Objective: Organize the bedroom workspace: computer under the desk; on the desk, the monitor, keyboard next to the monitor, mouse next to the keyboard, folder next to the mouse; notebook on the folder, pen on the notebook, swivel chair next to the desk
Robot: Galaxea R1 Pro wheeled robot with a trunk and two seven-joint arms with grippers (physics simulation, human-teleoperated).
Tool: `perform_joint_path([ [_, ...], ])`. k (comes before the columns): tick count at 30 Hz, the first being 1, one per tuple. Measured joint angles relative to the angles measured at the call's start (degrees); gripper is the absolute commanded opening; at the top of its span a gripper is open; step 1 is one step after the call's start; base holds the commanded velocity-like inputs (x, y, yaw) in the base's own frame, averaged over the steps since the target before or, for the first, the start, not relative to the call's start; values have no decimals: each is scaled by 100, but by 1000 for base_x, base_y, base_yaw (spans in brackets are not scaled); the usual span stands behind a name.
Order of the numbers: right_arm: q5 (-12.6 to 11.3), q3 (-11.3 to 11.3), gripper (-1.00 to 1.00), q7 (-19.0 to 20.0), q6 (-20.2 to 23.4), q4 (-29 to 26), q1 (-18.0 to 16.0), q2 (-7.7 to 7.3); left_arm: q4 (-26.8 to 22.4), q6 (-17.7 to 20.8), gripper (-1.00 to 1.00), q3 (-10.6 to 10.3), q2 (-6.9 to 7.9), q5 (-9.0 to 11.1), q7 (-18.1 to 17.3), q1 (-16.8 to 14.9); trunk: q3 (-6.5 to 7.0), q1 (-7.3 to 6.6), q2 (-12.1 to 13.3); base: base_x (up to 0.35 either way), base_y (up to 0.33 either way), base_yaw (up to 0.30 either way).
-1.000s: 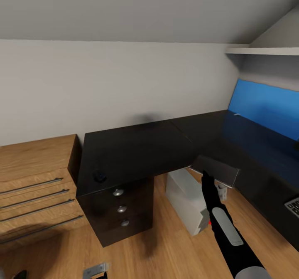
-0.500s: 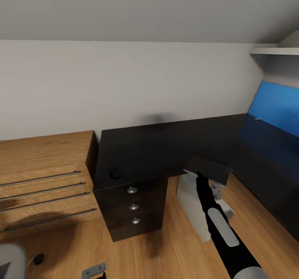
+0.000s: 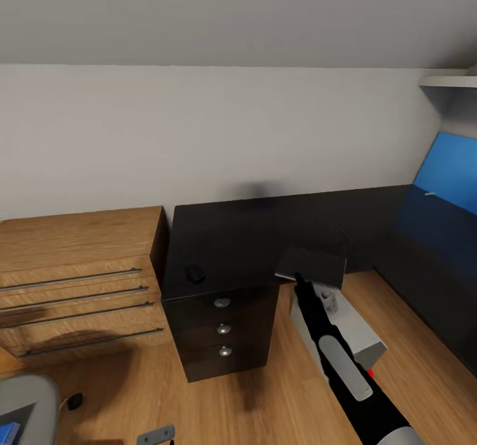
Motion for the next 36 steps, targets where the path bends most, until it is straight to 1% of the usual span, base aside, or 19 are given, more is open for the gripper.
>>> perform_joint_path([
  [1,42,49,-100,14,1,-11,-1,-42,0,0,100,-4,-1,1,0,0,0,0,0,0,0,2],
  [3,53,78,-100,22,3,-13,0,-57,0,0,100,-5,0,2,0,0,0,0,0,0,0,1],
  [13,30,107,-100,35,-18,-10,5,-49,0,7,100,-7,-8,-5,0,1,0,0,0,0,0,0],
  [15,28,110,-100,37,-21,-6,4,-47,4,14,100,-31,-70,-3,0,1,0,0,0,0,0,0],
  [16,27,114,-100,38,-21,-5,4,-46,51,12,100,-119,-121,0,0,0,1,0,0,0,0,0],
  [18,27,115,-100,38,-26,-4,5,-43,118,10,100,-184,-149,1,0,-1,1,0,0,0,0,0],
  [22,26,117,-100,9,-29,4,4,-38,208,9,100,-241,-208,1,-1,1,2,0,0,0,0,8],
  [27,30,129,-100,-11,0,21,4,-37,234,9,100,-248,-222,-1,0,2,2,0,0,0,0,191],
  [32,34,277,-100,-13,12,24,5,-44,331,9,100,-249,-224,-1,4,3,2,0,0,0,0,192],
  [36,42,334,-100,-13,15,24,4,-45,354,9,100,-249,-225,-1,4,-1,2,0,0,0,0,174],
])
